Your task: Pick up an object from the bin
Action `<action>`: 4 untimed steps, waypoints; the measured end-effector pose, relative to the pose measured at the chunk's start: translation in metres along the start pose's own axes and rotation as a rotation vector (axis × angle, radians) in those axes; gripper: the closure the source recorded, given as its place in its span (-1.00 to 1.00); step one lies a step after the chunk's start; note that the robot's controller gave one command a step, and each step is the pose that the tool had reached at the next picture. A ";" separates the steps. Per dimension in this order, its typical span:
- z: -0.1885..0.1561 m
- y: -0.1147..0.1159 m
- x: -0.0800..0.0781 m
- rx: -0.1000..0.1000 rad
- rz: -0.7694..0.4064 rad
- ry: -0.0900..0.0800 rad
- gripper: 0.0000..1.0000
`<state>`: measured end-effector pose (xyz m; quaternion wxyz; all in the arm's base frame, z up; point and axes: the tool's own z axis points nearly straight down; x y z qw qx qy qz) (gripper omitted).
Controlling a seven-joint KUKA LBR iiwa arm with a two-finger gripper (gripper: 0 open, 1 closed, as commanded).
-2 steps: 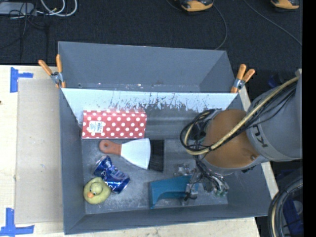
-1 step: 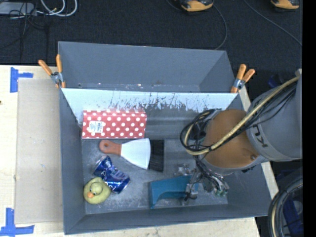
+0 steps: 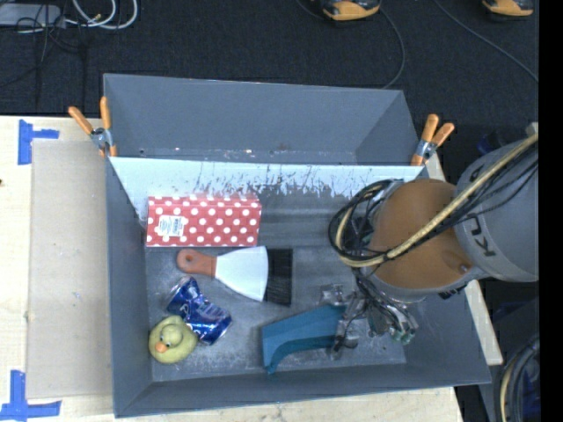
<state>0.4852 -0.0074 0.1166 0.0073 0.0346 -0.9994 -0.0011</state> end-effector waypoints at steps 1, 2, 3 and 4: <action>-0.061 -0.013 -0.003 0.000 -0.039 0.003 1.00; 0.028 -0.001 -0.014 -0.001 -0.016 0.007 1.00; 0.028 -0.001 -0.014 -0.001 -0.017 0.007 1.00; -0.040 -0.001 -0.015 -0.001 -0.020 0.014 1.00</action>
Offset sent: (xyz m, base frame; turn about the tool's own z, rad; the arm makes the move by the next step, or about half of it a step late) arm 0.0153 -0.0001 -0.0256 -0.0134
